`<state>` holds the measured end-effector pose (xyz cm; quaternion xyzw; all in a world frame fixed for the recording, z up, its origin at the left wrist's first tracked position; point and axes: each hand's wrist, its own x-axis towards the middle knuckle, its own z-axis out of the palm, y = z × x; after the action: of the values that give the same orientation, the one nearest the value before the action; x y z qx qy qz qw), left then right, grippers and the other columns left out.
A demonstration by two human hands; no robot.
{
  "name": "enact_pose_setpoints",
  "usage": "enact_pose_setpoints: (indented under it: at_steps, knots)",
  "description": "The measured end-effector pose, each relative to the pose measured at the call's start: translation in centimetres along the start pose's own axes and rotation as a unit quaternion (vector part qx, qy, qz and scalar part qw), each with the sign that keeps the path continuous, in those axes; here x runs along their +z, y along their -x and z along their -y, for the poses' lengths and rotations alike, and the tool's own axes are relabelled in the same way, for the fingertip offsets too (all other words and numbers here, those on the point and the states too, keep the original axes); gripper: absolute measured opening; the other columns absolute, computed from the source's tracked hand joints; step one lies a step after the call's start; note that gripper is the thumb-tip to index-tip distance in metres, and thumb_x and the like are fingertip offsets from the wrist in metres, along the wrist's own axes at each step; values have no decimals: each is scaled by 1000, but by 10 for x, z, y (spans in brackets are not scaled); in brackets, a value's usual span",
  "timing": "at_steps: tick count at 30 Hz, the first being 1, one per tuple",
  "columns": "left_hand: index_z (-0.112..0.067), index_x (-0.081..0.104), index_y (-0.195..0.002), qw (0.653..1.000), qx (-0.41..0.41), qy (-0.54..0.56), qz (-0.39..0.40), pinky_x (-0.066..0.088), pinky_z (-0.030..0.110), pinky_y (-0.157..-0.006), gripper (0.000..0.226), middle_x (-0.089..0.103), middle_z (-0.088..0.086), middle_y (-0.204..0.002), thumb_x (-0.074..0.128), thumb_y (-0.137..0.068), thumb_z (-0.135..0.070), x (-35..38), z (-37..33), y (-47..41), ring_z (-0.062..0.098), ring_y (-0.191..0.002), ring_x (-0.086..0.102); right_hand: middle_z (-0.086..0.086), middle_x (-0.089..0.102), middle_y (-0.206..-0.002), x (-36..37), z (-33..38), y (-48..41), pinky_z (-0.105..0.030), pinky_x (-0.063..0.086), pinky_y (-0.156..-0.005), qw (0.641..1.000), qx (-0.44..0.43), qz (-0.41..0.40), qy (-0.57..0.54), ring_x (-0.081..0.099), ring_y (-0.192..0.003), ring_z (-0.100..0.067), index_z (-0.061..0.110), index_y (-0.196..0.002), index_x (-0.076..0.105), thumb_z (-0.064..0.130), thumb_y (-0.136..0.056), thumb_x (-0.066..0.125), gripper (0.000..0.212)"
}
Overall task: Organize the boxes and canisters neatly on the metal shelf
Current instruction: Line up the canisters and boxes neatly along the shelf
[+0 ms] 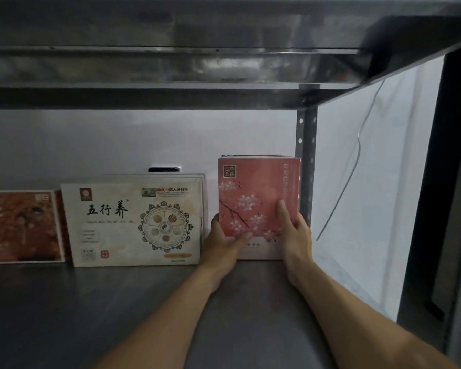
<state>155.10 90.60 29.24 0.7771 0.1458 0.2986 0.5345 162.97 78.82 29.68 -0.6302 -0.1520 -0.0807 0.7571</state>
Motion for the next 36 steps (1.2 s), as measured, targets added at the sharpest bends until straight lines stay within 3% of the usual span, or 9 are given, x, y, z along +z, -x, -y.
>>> enact_pose_setpoints:
  at_steps: [3, 6, 11, 17, 21, 24, 26, 36]
  knots:
    - [-27, 34, -139, 1000, 0, 3, 4, 33, 18, -88, 68, 47, -27, -100, 73, -85, -37, 0, 0, 1, 4, -105, 49, 4, 72, -109, 0, 2, 0, -39, 55, -93, 1000, -4, -12, -4, 69, -98, -14, 21, -127, 63, 62, -87, 59, 57]
    - [-25, 30, -144, 1000, 1, 3, 18, 31, 18, -90, 73, 51, -17, -114, 71, -86, -37, -1, -2, 2, 2, -102, 45, 3, 71, -107, -1, 3, 2, -28, 55, -83, 1000, -7, -14, -10, 68, -94, -11, 17, -125, 63, 56, -91, 59, 52]
    - [-22, 27, -147, 1000, 1, 0, 26, 29, 14, -86, 72, 43, -20, -105, 69, -89, -33, -1, -4, 6, -5, -89, 41, 5, 72, -104, -2, 4, 3, -25, 54, -78, 1000, -9, -14, -17, 68, -93, -11, 20, -123, 63, 56, -92, 58, 48]
    - [-20, 21, -149, 999, 9, -7, 38, 23, 12, -85, 76, 36, -15, -122, 67, -91, -33, -2, -9, 10, -1, -110, 29, 3, 69, -108, -2, 3, 3, -36, 55, -89, 999, -1, -33, 7, 66, -97, -16, 20, -122, 61, 64, -88, 56, 55]
    - [-20, 15, -153, 999, 9, -35, 30, 21, 13, -90, 84, 39, -4, -147, 68, -90, -35, -2, -10, 11, 9, -128, 37, 2, 68, -110, -2, 3, 3, -38, 53, -93, 999, 3, -43, 22, 65, -100, -18, 21, -123, 61, 67, -87, 53, 59]
    - [-19, 20, -150, 999, 18, -35, 35, 23, 8, -83, 78, 40, -12, -127, 69, -90, -32, -2, -13, 13, 0, -109, 35, 1, 67, -112, -1, 2, 2, -41, 51, -97, 998, 6, -48, 32, 64, -103, -19, 21, -125, 60, 70, -86, 51, 64]
    - [-20, 21, -150, 999, 23, -35, 31, 24, 10, -86, 78, 36, -14, -121, 69, -90, -31, -2, -13, 12, -2, -108, 32, 0, 67, -113, -1, 3, 3, -41, 51, -97, 998, 11, -49, 35, 64, -103, -20, 20, -127, 60, 71, -86, 51, 67]
    - [-20, 16, -152, 998, 26, -47, 31, 24, 8, -83, 82, 40, -8, -135, 68, -90, -30, -2, -16, 15, -3, -103, 33, 3, 69, -108, 2, 6, 7, -43, 54, -95, 999, 12, -40, 26, 66, -98, -19, 22, -122, 61, 79, -75, 50, 75]
